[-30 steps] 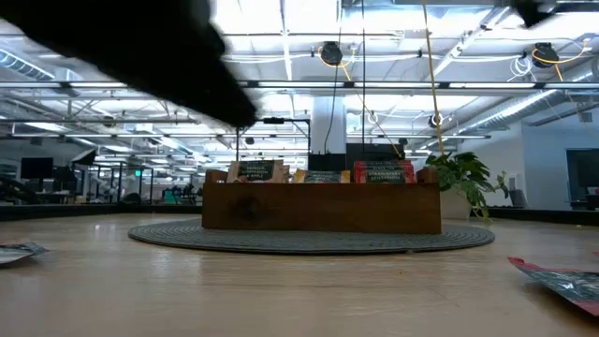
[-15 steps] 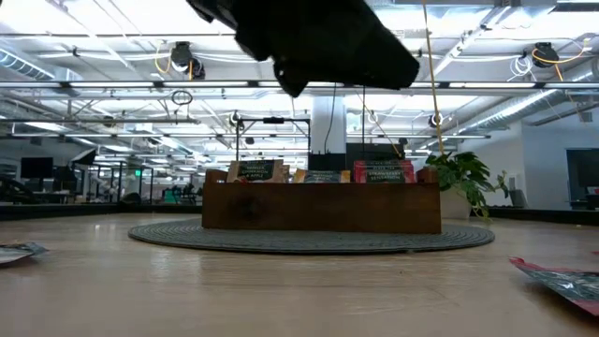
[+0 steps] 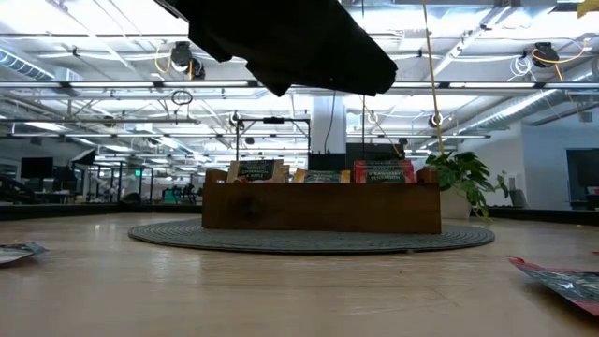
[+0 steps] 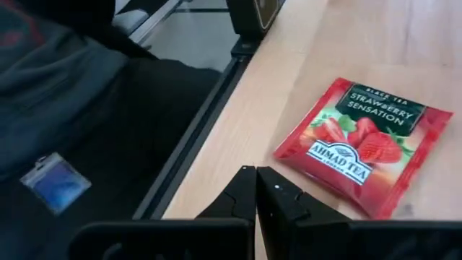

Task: Pick & Place Tea
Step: Put the red tea bag into the right section of the wooden organizer

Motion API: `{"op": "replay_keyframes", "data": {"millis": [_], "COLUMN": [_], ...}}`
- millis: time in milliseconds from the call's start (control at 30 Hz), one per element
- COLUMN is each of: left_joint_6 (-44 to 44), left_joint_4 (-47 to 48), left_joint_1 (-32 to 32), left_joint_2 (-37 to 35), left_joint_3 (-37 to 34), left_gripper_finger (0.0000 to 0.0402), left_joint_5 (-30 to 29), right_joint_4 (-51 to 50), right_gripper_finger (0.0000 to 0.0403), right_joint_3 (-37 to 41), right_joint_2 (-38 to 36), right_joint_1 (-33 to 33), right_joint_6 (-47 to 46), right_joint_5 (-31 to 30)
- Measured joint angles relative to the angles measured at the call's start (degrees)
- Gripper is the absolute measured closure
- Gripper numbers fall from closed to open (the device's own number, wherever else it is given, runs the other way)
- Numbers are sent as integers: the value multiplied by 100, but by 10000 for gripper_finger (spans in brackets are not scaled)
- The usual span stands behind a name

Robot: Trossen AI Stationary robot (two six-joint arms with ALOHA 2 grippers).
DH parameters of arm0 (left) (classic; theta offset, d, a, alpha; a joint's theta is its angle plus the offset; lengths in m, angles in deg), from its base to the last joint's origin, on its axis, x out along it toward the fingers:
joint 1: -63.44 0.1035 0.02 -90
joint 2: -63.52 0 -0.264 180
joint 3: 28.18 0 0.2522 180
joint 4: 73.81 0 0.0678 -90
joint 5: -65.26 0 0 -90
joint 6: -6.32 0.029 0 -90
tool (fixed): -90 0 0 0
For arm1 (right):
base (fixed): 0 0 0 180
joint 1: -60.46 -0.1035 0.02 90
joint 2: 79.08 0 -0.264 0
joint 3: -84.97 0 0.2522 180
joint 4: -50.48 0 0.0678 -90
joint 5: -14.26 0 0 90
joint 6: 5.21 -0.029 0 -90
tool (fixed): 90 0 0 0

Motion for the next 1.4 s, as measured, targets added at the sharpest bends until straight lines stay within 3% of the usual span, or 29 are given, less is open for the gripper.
{"op": "replay_keyframes", "data": {"millis": [433, 667, 833, 1067, 1400], "left_joint_6": [-431, -586, -408, -581, -587], "left_joint_4": [6, 173, -92, -172, -153], "left_joint_1": [2, -151, -338, -222, -203], "left_joint_2": [0, 54, 352, 372, 372], "left_joint_3": [0, 0, -2, 4, 4], "left_gripper_finger": [392, 392, 392, 392, 392], "left_joint_5": [-2, 228, 480, 457, 459], "right_joint_4": [62, 594, 585, 597, 581], "right_gripper_finger": [403, 403, 403, 403, 403], "right_joint_3": [-25, -22, -17, -76, -559], "right_joint_2": [518, 686, 370, 361, 728], "right_joint_1": [671, 812, 920, 1117, 1383], "right_joint_6": [-261, 492, 907, 1004, 1398], "right_joint_5": [291, 408, -42, 1189, 1619]}}
